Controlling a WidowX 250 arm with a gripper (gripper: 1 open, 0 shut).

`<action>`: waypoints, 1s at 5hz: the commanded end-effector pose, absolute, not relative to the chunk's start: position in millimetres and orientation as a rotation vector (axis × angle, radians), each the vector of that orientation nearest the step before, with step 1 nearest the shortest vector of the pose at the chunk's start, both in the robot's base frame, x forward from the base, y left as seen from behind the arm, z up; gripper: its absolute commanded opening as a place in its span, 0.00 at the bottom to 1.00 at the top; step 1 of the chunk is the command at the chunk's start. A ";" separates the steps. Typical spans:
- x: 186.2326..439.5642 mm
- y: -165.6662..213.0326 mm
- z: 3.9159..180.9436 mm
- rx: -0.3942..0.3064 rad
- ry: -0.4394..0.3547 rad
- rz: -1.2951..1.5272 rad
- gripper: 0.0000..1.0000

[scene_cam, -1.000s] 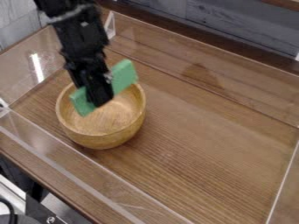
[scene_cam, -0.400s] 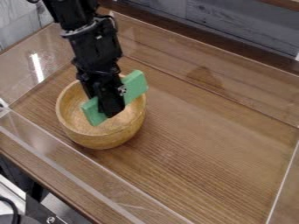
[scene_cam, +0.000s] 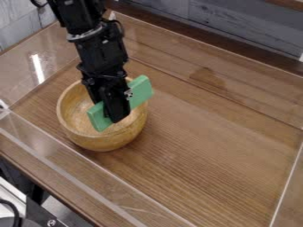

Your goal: Put the green block in the brown bowl

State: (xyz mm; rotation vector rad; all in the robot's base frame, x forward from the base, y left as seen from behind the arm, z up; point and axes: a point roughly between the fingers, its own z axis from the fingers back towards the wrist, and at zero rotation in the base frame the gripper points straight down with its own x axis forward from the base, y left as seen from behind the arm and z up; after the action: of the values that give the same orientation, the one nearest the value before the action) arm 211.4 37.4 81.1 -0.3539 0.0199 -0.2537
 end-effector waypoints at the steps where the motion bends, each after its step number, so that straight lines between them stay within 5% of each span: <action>1: 220.7 37.3 89.7 -0.340 -0.013 -0.259 0.00; 5: 220.9 29.6 90.7 -0.375 0.030 -0.235 0.00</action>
State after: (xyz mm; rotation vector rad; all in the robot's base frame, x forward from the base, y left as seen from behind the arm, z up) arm 212.9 28.3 81.4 -0.3919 0.0684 -0.2208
